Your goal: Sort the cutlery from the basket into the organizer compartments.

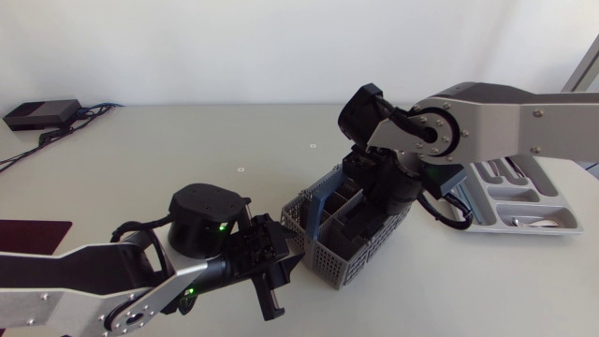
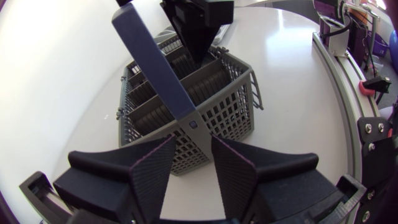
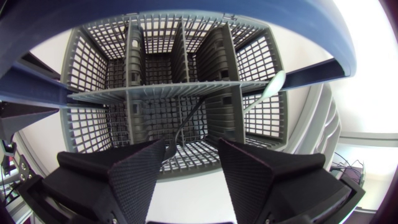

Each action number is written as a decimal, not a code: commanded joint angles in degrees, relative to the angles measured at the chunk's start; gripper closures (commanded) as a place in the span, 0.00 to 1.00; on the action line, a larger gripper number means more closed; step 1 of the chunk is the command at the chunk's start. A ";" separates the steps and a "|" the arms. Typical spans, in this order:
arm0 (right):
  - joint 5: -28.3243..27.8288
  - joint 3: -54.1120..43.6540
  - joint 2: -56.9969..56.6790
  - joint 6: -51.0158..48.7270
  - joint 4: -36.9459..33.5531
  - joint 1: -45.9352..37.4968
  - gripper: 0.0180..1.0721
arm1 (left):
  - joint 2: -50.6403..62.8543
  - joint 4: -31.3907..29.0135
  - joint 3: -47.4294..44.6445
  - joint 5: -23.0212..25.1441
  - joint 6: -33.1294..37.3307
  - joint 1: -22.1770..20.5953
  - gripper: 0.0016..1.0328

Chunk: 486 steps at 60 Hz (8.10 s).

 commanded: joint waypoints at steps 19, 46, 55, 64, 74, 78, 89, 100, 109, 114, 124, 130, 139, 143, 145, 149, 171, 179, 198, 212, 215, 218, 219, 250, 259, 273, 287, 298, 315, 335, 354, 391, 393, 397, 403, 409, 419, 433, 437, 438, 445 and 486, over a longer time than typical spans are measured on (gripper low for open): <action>0.63 -0.51 0.15 -0.85 -5.37 1.10 0.41 | 0.06 -0.23 1.40 -1.49 0.98 -1.72 0.60; -7.10 -2.70 -8.55 -15.18 2.46 -3.12 0.40 | -1.87 -0.32 -0.10 -2.02 0.89 -1.10 0.60; -14.40 -3.67 -10.40 -22.91 2.54 -6.19 0.40 | -2.05 -0.32 -0.10 -2.46 0.98 -1.45 0.60; -18.71 -6.04 -12.07 -29.86 3.69 -6.90 0.40 | -2.22 -0.58 -0.18 -2.46 0.89 -1.54 0.60; -21.69 -7.27 -13.30 -36.45 3.95 -7.25 0.40 | -2.57 -0.76 -0.36 -2.46 0.98 -1.63 0.60; -21.69 -7.63 -13.47 -38.29 4.74 -7.25 0.40 | -2.57 -0.76 -0.45 -2.46 0.98 -1.54 0.60; -23.63 -7.27 -13.65 -45.50 4.83 -8.48 0.40 | -2.57 -0.67 -0.45 -2.46 0.98 -1.54 0.60; -23.98 -7.80 -13.12 -50.78 4.39 -8.39 0.40 | -2.57 -0.67 -0.54 -2.46 0.98 -1.37 0.60; -23.98 -8.33 -13.47 -53.59 4.48 -8.22 0.40 | -2.57 -0.58 -0.62 -2.46 1.24 -1.19 0.60; -23.89 -8.33 -13.38 -54.91 4.39 -7.95 0.41 | -2.48 -0.58 -0.62 -2.37 1.33 -1.28 0.60; -23.45 -8.59 -13.74 -57.28 4.30 -7.60 0.41 | -2.48 -0.58 -0.54 -2.37 1.33 -1.45 0.60; -22.57 -8.42 -13.74 -58.42 4.30 -7.42 0.44 | -2.48 -0.50 -0.54 -2.37 1.33 -1.37 0.60; -20.82 -8.68 -13.74 -60.53 4.30 -6.63 0.46 | -2.05 -0.06 -0.45 -2.37 1.51 -1.28 0.60; -19.85 -8.86 -13.74 -61.41 4.30 -6.19 0.48 | -1.69 0.12 -0.45 -2.37 1.60 -1.37 0.60; -19.58 -9.03 -13.74 -61.59 4.30 -5.84 0.51 | -1.61 0.21 -0.45 -2.37 1.60 -1.37 0.60; -18.71 -9.30 -13.74 -62.38 4.39 -5.32 0.56 | -1.52 0.21 -0.45 -2.37 1.60 -1.37 0.60; -16.42 -9.12 -13.03 -64.57 4.57 -3.65 0.61 | -1.34 0.21 -0.45 -2.37 1.60 -1.45 0.60; -15.37 -9.30 -12.95 -65.54 4.48 -2.77 0.66 | -1.34 0.21 -0.54 -2.37 1.60 -1.45 0.60; -13.34 -9.56 -11.45 -66.86 4.04 -0.83 0.66 | -0.90 0.29 -0.54 -2.37 1.60 -1.54 0.60; -12.03 -9.82 -10.40 -67.21 3.95 0.57 0.66 | -0.90 0.29 -0.71 -2.37 1.68 -1.63 0.60; -11.67 -9.91 -10.31 -67.56 3.95 0.66 0.66 | -0.99 0.29 -0.71 -2.37 1.77 -1.63 0.60; -11.59 -10.00 -10.04 -67.65 3.95 0.66 0.66 | -0.99 0.29 -0.71 -2.37 1.95 -1.63 0.60; -11.41 -10.09 -9.96 -67.65 3.95 0.66 0.66 | -0.99 0.29 -0.80 -2.37 1.95 -1.63 0.60; -7.37 -9.73 -8.02 -70.46 2.54 0.84 0.66 | -0.99 0.38 -0.89 -2.28 2.12 -1.63 0.60; -6.49 -10.17 -7.50 -70.64 2.54 1.19 0.67 | -0.90 0.47 -1.06 -2.28 2.12 -1.63 0.60; -5.52 -10.17 -6.44 -70.90 1.67 1.45 0.79 | -0.99 0.56 -0.97 -2.28 2.30 -1.63 0.60; -5.08 -11.23 -5.30 -70.81 2.19 1.45 0.84 | -0.99 0.65 -1.06 -2.28 2.30 -1.72 0.60; -5.08 -13.78 -5.65 -70.46 5.88 1.89 0.84 | -0.90 0.65 -0.97 -2.28 2.30 -1.63 0.60; -5.52 -18.08 -8.81 -67.91 11.95 2.95 0.95 | -0.81 0.65 -1.15 -2.28 2.39 -1.72 0.60; -6.31 -18.35 -11.89 -62.64 15.46 3.47 0.70 | -0.90 0.65 -1.06 -2.28 2.39 -1.98 0.60; -7.02 -15.18 -15.49 -57.37 15.55 1.72 0.53 | -0.73 0.65 -0.97 -2.37 2.48 -1.98 0.60; -16.42 -2.35 -8.55 -39.88 -1.15 -5.05 0.53 | -0.73 0.56 -0.89 -2.37 2.48 -2.16 0.60; -17.30 -1.74 -8.20 -39.00 -2.29 -5.23 0.53 | -0.73 0.56 -0.89 -2.37 2.48 -2.24 0.60; -17.65 -0.95 -7.50 -37.24 -3.61 -5.32 0.53 | -0.73 0.56 -0.89 -2.37 2.48 -2.33 0.60; -19.41 -0.33 -6.97 -34.78 -5.19 -5.23 0.53 | -0.64 0.56 -0.80 -2.37 2.48 -2.33 0.60; -19.67 -0.15 -6.97 -31.53 -6.33 -4.52 0.53 | -0.64 0.56 -0.80 -2.37 2.48 -2.33 0.60; -19.76 -1.30 -6.44 -27.66 -5.63 -3.82 0.58 | -0.64 0.56 -0.71 -2.37 2.48 -2.68 0.60; -20.29 -3.06 -5.91 -22.65 -3.52 -3.12 0.61 | -0.38 0.56 -0.80 -2.46 2.39 -3.21 0.60; -20.20 -3.58 -5.91 -21.42 -3.52 -2.24 0.61 | -0.46 0.56 -0.80 -2.72 2.39 -3.21 0.60; -20.20 -3.67 -6.00 -21.16 -3.52 -2.06 0.61 | -0.46 0.56 -0.80 -2.72 2.39 -3.30 0.60; -19.50 -4.55 -6.18 -19.49 -3.34 -0.75 0.61 | -0.46 0.56 -0.80 -2.72 2.30 -3.39 0.60; -18.09 -7.10 -5.74 -17.11 -0.09 -2.50 0.77 | -0.73 0.56 -1.33 -2.72 2.21 -3.48 0.60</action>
